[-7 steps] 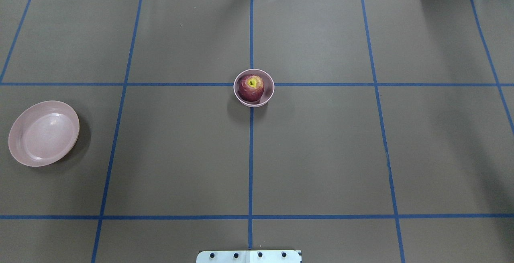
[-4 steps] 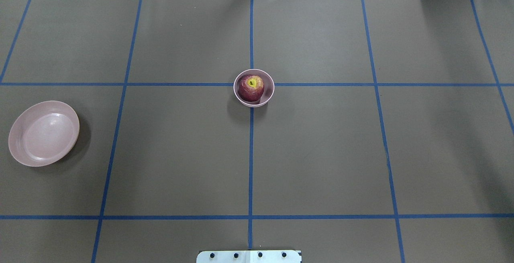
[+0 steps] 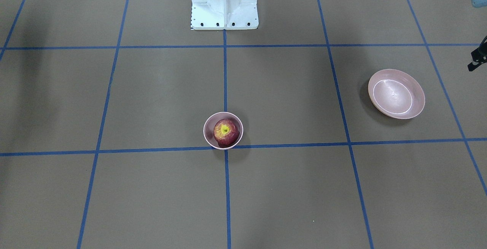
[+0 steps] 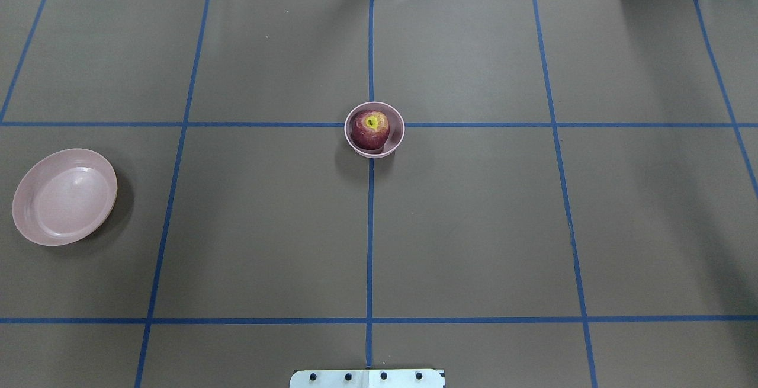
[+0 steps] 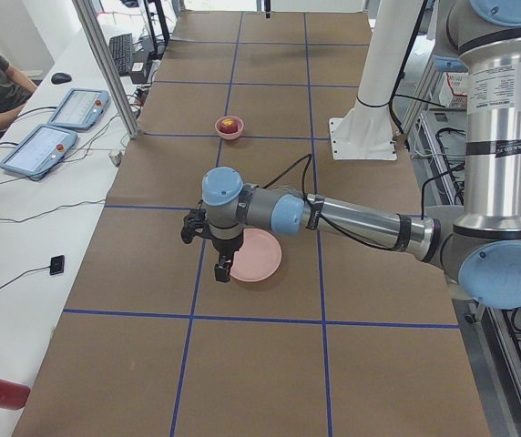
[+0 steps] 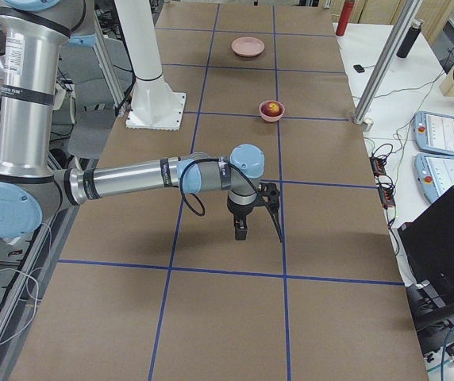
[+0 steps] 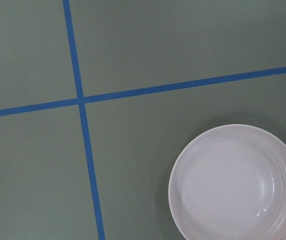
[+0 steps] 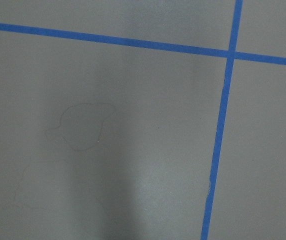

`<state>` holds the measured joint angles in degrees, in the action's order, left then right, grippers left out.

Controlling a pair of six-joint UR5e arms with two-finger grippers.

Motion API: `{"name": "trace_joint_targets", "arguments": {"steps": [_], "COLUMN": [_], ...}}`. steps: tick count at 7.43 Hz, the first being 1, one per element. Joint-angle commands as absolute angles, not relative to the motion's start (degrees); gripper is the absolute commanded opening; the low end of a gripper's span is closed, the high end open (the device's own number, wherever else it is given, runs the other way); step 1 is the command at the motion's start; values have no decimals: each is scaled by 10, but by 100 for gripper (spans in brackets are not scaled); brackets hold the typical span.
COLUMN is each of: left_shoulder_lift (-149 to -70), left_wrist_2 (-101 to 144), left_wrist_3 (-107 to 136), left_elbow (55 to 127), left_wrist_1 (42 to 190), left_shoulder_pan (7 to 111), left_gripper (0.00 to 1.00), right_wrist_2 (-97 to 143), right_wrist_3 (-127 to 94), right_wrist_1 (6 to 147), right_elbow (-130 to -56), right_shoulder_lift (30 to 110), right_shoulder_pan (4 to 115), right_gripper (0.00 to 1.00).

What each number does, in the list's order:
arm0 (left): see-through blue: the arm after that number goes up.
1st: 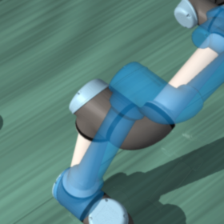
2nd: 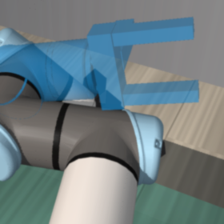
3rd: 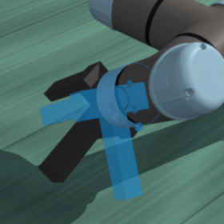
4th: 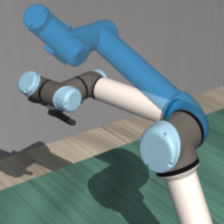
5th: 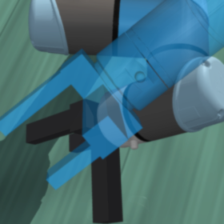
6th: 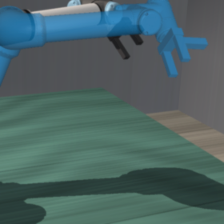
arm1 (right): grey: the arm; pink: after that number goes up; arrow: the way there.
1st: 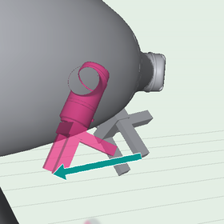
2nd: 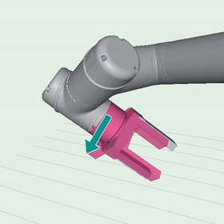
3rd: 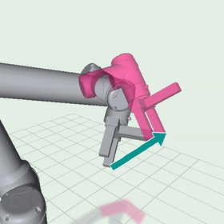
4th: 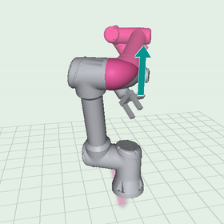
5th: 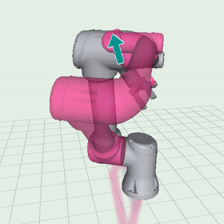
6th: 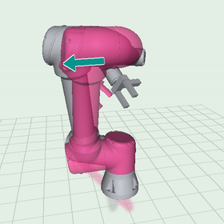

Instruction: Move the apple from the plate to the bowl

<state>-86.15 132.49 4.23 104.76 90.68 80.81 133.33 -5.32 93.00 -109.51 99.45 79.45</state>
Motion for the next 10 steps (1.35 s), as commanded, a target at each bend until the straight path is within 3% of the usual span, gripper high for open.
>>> {"name": "trace_joint_targets", "arguments": {"steps": [1,10], "left_shoulder_lift": [-863,-865], "left_wrist_2": [1323,1326], "left_wrist_3": [40,46], "left_elbow": [1039,1044], "left_wrist_1": [911,912], "left_shoulder_pan": [809,809], "left_gripper": [98,98], "right_wrist_2": [1320,1321], "right_wrist_3": [-56,-57], "right_wrist_1": [930,930], "right_elbow": [-1095,-1093], "right_shoulder_lift": [995,991], "right_shoulder_pan": [795,795], "right_gripper": [100,100]}}
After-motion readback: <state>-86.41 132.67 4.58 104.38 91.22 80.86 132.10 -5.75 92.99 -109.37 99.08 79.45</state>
